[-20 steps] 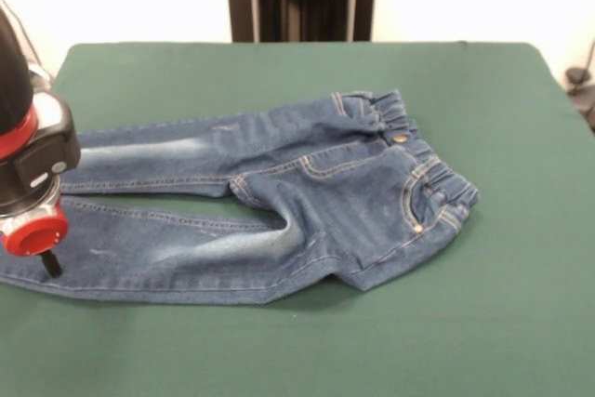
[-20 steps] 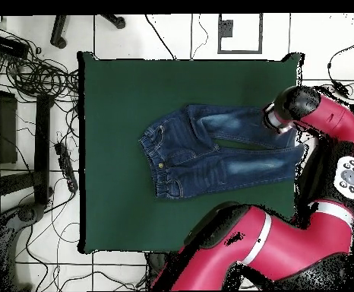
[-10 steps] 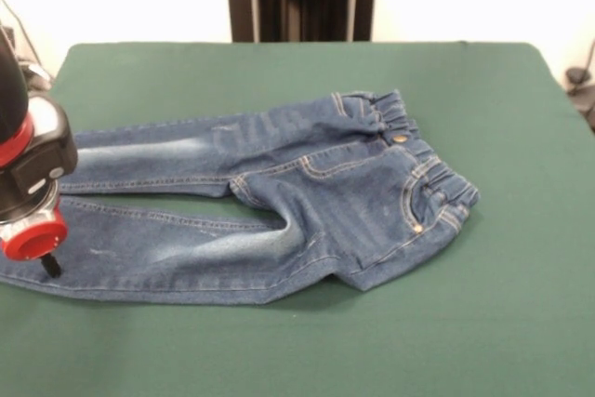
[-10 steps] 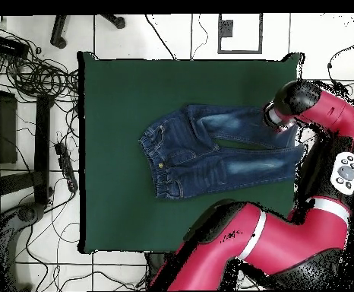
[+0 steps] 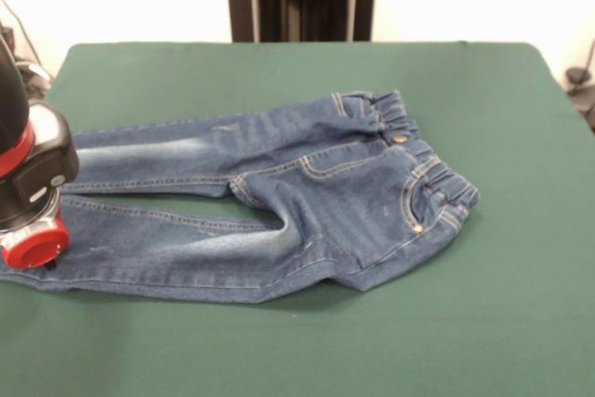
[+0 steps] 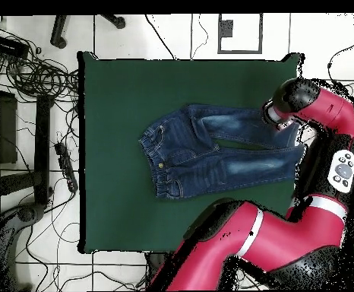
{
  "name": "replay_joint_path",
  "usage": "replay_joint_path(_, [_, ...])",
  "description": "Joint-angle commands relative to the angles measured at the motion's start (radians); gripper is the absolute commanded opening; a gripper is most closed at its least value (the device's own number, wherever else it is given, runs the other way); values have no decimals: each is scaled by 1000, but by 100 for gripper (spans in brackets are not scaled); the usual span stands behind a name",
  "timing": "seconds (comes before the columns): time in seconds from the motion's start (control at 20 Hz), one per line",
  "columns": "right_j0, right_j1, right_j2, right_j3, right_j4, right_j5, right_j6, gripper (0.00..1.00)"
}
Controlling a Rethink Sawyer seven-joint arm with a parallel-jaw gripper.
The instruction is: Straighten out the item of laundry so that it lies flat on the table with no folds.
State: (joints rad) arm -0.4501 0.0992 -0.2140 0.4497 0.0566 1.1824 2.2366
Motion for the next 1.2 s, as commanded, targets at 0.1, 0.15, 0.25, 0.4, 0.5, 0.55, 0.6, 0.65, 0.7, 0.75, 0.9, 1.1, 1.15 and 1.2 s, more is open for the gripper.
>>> replay_joint_path(0.1, [41, 90, 41, 56, -8, 83, 92, 0])
replay_joint_path(0.15, [40, 89, 45, 57, -7, 72, 88, 0])
replay_joint_path(0.25, [42, 90, 44, 56, -10, 64, 88, 0])
replay_joint_path(0.4, [46, 94, 33, 46, -26, 21, 93, 0])
replay_joint_path(0.5, [46, 88, 32, 53, -33, 0, 84, 0])
replay_joint_path(0.55, [46, 80, 28, 62, -40, -10, 71, 0])
replay_joint_path(0.6, [45, 76, 26, 66, -44, -14, 64, 0])
replay_joint_path(0.65, [41, 67, 30, 73, -44, -19, 48, 0])
replay_joint_path(0.7, [40, 64, 31, 75, -45, -21, 40, 0])
replay_joint_path(0.75, [36, 61, 33, 68, -46, -15, 24, 0])
replay_joint_path(0.9, [28, 66, 38, 44, -44, -5, 0, 0])
replay_joint_path(1.1, [12, 89, 48, -9, -42, 4, -37, 0])
replay_joint_path(1.15, [7, 99, 52, -29, -41, 9, -48, 0])
replay_joint_path(1.2, [3, 105, 57, -42, -38, 10, -58, 0])
